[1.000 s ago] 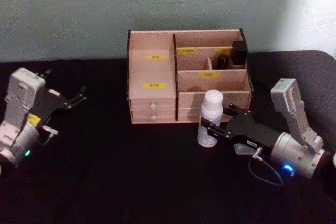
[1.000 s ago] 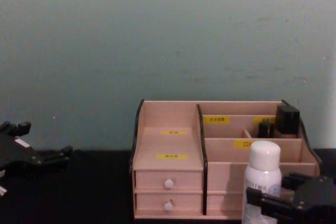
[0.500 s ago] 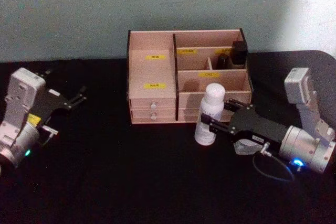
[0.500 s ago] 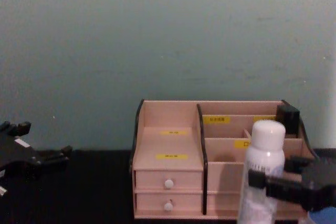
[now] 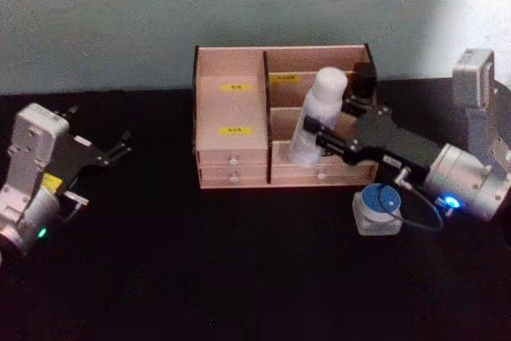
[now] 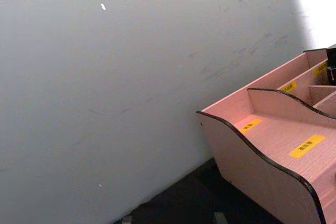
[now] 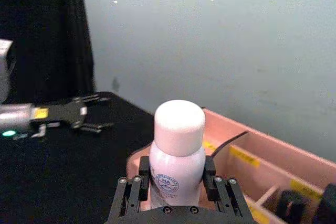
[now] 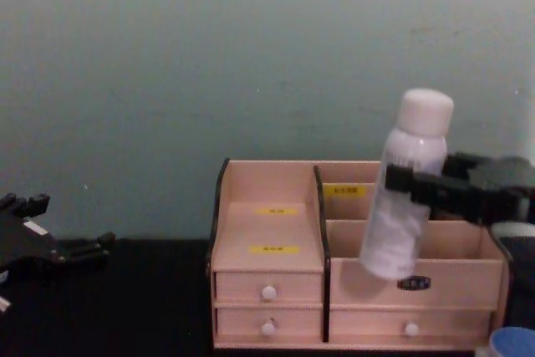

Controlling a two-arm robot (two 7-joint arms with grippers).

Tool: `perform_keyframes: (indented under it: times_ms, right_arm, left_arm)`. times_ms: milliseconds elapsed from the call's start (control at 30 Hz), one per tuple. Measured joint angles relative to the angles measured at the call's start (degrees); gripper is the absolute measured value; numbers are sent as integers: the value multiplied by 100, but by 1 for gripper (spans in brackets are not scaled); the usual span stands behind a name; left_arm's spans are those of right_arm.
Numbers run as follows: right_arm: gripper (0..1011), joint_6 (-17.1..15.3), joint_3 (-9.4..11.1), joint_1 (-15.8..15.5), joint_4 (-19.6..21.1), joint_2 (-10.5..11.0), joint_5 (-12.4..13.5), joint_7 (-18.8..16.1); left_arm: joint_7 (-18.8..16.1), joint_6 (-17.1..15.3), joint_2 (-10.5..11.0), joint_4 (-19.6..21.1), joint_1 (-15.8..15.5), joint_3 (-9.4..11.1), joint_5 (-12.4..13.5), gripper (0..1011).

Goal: Pick up the facial cleanser and watermelon frost from the table and place them into the tiered storage box.

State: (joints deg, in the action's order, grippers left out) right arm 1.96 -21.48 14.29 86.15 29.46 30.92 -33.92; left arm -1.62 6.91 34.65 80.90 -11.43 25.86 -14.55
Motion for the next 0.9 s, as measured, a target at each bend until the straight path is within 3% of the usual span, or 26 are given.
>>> perform_keyframes:
  times_ms: [400, 900]
  right_arm:
    - [592, 74, -66, 562, -597, -433, -367, 535]
    - [593, 274, -58, 1066, -1349, -906, -739, 699]
  left_arm:
    - [0, 0, 0, 0, 0, 0, 0, 1001]
    - [0, 0, 0, 0, 0, 0, 0, 1001]
